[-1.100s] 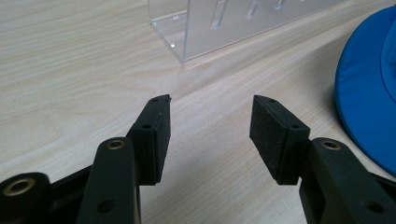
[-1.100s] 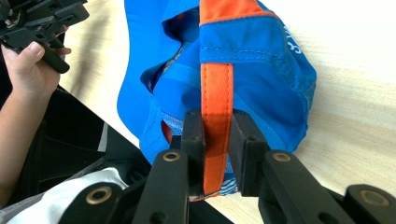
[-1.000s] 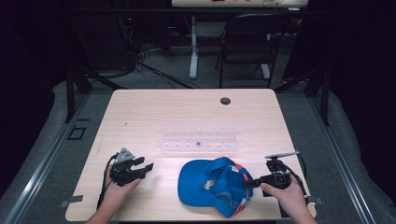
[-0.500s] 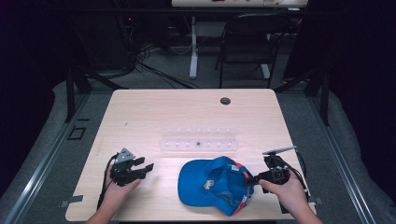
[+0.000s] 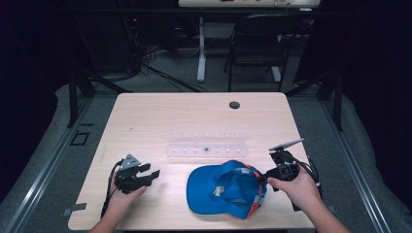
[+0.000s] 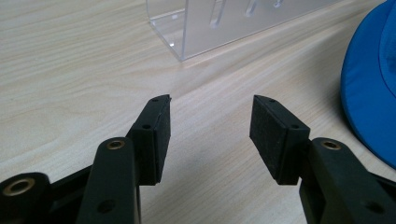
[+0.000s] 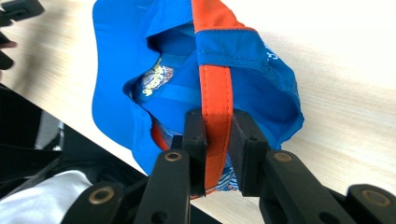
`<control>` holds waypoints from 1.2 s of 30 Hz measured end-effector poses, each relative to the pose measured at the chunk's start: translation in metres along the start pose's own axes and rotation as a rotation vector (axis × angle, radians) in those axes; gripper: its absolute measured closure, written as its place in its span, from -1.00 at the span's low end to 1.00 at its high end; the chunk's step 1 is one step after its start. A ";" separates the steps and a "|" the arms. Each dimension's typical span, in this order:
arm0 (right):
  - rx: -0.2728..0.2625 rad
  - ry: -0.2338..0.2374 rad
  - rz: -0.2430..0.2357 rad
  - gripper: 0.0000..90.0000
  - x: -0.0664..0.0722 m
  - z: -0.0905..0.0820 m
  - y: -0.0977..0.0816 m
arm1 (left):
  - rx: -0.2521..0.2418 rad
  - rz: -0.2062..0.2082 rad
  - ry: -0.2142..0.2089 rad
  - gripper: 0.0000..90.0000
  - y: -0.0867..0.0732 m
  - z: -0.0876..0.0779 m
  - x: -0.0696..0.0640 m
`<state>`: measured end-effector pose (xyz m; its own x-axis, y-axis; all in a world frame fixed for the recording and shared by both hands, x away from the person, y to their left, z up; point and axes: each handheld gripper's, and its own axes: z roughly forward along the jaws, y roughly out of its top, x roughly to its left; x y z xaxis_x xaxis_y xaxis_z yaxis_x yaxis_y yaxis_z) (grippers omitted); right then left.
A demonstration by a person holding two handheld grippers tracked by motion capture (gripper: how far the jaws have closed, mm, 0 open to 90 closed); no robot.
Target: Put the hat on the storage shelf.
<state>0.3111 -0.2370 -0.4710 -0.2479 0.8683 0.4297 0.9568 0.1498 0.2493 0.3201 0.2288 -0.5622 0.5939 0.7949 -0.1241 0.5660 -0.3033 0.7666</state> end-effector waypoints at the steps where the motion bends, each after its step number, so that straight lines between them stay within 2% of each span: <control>1: -0.002 -0.014 0.002 0.73 0.003 -0.001 0.001 | 0.000 0.000 0.000 0.08 0.000 0.000 0.000; 5: 0.012 -0.042 -0.009 0.73 0.009 -0.004 0.007 | 0.000 -0.004 -0.006 0.08 0.000 0.000 0.000; 6: 0.031 -0.038 -0.019 0.73 0.009 -0.005 0.009 | 0.001 -0.003 -0.006 0.08 0.000 0.000 0.000; 8: 0.032 -0.048 -0.009 0.73 0.011 -0.006 0.012 | 0.001 -0.003 -0.007 0.08 0.000 0.000 0.000; 12: 0.051 -0.052 -0.023 0.73 0.012 -0.008 0.016 | 0.001 -0.002 -0.006 0.08 0.000 0.000 0.000; 15: 0.042 -0.062 -0.011 0.73 0.015 -0.008 0.017 | 0.000 -0.003 -0.006 0.08 0.000 0.000 0.000; 18: 0.076 -0.068 -0.036 0.73 0.015 -0.013 0.020 | 0.001 -0.003 -0.006 0.08 0.000 0.000 0.000; 19: 0.054 -0.071 -0.023 0.73 0.016 -0.012 0.020 | 0.001 -0.003 -0.006 0.08 0.000 0.000 -0.001; 20: 0.067 -0.074 -0.030 0.73 0.016 -0.014 0.021 | 0.001 -0.003 -0.006 0.08 0.000 0.000 -0.001; 21: 0.053 -0.077 -0.021 0.73 0.017 -0.014 0.021 | -0.003 -0.003 -0.004 0.08 0.000 0.001 -0.001; 25: 0.063 -0.090 -0.026 0.73 0.019 -0.019 0.023 | 0.004 -0.002 -0.005 0.08 0.000 0.000 -0.001; 26: 0.047 -0.095 -0.019 0.73 0.021 -0.020 0.024 | 0.005 -0.002 -0.006 0.08 0.000 0.000 -0.001; 28: 0.048 -0.102 -0.020 0.73 0.022 -0.023 0.025 | 0.006 -0.001 -0.005 0.08 0.000 0.001 -0.001; 30: 0.071 -0.109 -0.033 0.73 0.023 -0.026 0.028 | 0.005 -0.001 -0.006 0.08 0.000 0.001 -0.001; 32: 0.056 -0.116 -0.023 0.74 0.025 -0.027 0.029 | 0.005 -0.003 -0.007 0.08 0.000 0.000 -0.001; 33: 0.075 -0.113 -0.032 0.74 0.025 -0.029 0.031 | 0.005 -0.002 -0.006 0.08 0.000 0.000 -0.001; 35: 0.080 -0.117 -0.020 0.74 0.026 -0.031 0.033 | 0.005 -0.003 -0.006 0.08 0.000 0.000 -0.001; 36: 0.066 -0.119 -0.009 0.74 0.027 -0.031 0.033 | 0.004 -0.001 -0.006 0.08 0.000 0.000 -0.001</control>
<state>0.3309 -0.2230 -0.4241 -0.2401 0.9164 0.3204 0.9635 0.1849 0.1934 0.3198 0.2279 -0.5623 0.5968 0.7919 -0.1290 0.5690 -0.3044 0.7639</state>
